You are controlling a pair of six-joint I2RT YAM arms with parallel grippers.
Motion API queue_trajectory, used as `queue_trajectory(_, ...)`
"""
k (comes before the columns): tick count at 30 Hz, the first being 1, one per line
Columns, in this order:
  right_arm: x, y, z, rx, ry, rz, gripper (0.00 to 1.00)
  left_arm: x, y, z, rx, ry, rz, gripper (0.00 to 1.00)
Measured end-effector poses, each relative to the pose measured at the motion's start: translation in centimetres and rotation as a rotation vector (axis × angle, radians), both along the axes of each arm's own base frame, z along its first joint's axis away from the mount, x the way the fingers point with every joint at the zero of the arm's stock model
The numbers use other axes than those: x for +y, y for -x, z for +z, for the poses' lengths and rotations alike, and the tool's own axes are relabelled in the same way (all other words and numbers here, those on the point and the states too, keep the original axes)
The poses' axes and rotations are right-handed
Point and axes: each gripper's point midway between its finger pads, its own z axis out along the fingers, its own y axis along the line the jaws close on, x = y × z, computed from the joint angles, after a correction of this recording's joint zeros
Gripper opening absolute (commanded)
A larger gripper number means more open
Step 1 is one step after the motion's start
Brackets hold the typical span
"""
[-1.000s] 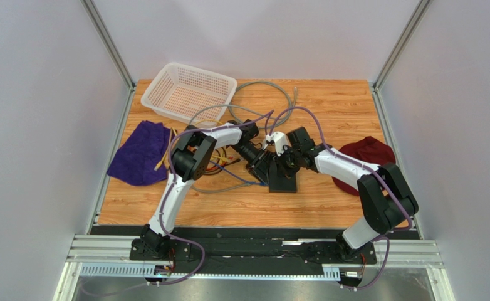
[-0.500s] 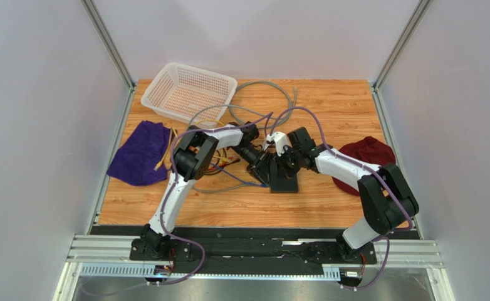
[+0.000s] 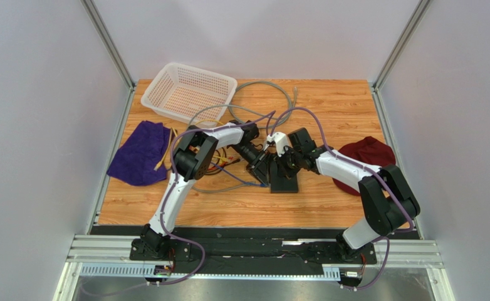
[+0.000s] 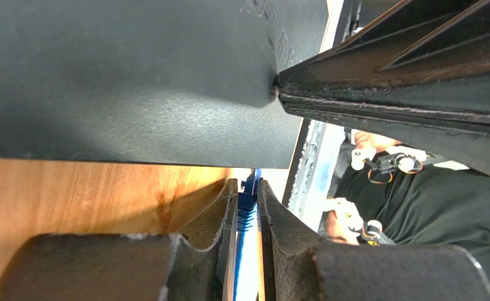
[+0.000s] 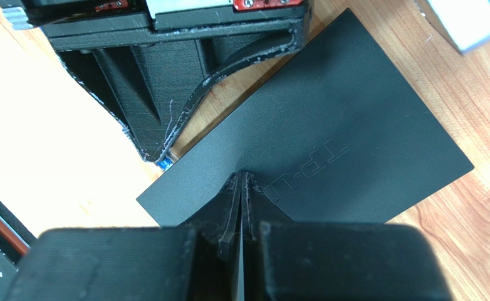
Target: Pull the plug from the switch port
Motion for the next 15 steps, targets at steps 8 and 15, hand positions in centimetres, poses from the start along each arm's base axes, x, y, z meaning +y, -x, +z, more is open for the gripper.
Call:
queue_trajectory(8,0.0,0.0,0.0,-0.001,-0.001,0.001,0.03,0.2,-0.1,0.1,-0.032,-0.039,-0.024,0.0)
queue_trajectory(15,0.0,0.0,0.0,-0.011,-0.004,0.003,0.03,3.5,2.8,-0.5,0.099,-0.091,-0.022,0.0)
